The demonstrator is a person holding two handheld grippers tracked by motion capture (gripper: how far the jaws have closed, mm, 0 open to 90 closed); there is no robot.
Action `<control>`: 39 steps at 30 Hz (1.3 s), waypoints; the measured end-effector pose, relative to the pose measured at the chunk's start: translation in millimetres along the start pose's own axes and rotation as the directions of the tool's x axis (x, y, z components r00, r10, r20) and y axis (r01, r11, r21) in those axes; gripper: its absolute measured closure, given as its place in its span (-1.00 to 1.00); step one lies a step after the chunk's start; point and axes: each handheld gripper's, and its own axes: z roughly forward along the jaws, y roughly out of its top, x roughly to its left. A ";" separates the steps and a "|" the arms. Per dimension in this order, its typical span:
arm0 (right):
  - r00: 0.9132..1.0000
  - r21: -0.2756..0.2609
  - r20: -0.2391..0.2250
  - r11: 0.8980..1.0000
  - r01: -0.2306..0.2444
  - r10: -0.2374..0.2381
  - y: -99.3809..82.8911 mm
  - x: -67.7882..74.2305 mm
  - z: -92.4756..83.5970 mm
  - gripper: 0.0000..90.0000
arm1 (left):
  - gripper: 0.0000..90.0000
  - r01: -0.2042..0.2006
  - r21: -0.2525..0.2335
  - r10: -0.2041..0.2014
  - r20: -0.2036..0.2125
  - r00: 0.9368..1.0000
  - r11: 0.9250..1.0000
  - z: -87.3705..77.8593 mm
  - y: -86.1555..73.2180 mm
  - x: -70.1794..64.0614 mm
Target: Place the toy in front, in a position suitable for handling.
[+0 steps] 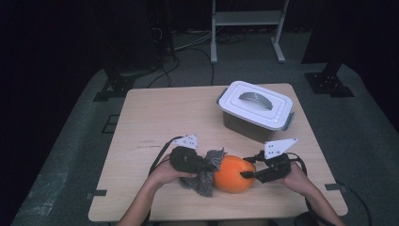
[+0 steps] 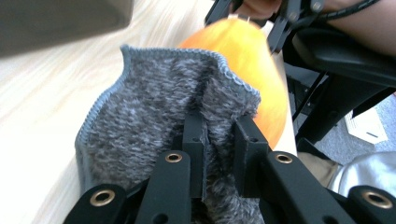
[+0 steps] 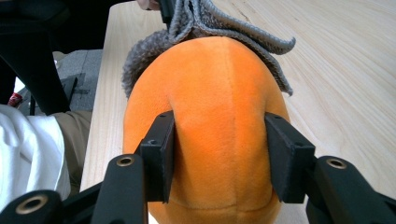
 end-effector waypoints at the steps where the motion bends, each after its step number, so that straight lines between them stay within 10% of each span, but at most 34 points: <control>1: 1.000 0.000 -0.001 1.000 0.001 -0.001 0.0 -0.2 -0.1 0.08 | 0.72 0.010 -0.006 -0.010 0.004 1.000 1.000 -0.8 -0.8 0.8; 15: 0.996 0.028 -0.005 0.996 0.085 -0.084 17.3 8.0 13.4 0.10 | 0.72 -0.138 -0.012 0.139 0.077 0.987 0.990 25.6 59.8 -28.5; 39: 0.999 -0.023 -0.010 0.999 0.035 -0.035 -4.6 -3.9 1.8 0.12 | 0.73 -0.033 0.056 0.035 -0.029 0.999 0.998 -3.3 3.8 -1.1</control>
